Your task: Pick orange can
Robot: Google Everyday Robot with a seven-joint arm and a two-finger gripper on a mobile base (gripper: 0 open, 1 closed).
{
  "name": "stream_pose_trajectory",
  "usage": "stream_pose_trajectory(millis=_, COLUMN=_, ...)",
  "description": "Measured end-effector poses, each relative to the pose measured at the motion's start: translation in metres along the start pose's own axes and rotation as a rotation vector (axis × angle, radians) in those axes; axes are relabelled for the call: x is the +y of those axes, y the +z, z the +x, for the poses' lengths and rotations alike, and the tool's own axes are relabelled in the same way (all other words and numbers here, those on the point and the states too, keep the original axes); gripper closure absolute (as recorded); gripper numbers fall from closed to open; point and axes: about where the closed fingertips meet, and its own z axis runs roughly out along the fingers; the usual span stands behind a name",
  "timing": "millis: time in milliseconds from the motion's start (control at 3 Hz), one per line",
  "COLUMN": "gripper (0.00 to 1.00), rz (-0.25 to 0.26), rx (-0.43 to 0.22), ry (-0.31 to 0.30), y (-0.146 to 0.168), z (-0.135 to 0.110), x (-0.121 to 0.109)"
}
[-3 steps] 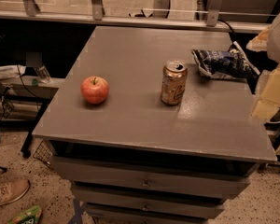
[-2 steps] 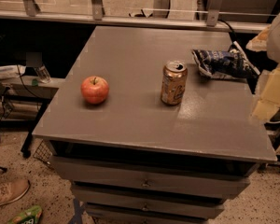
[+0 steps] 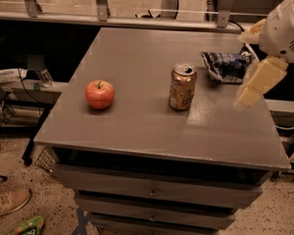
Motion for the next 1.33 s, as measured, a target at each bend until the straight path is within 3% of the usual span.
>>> stream_pose_trajectory(millis=333, gripper=0.00, rz=-0.005, rx=-0.120, ry=0.008, y=0.023, z=-0.018, x=-0.018)
stream_pose_trajectory(millis=1333, gripper=0.00, rz=-0.182, rx=-0.191, ry=-0.022, y=0.096, z=-0.050, x=-0.038)
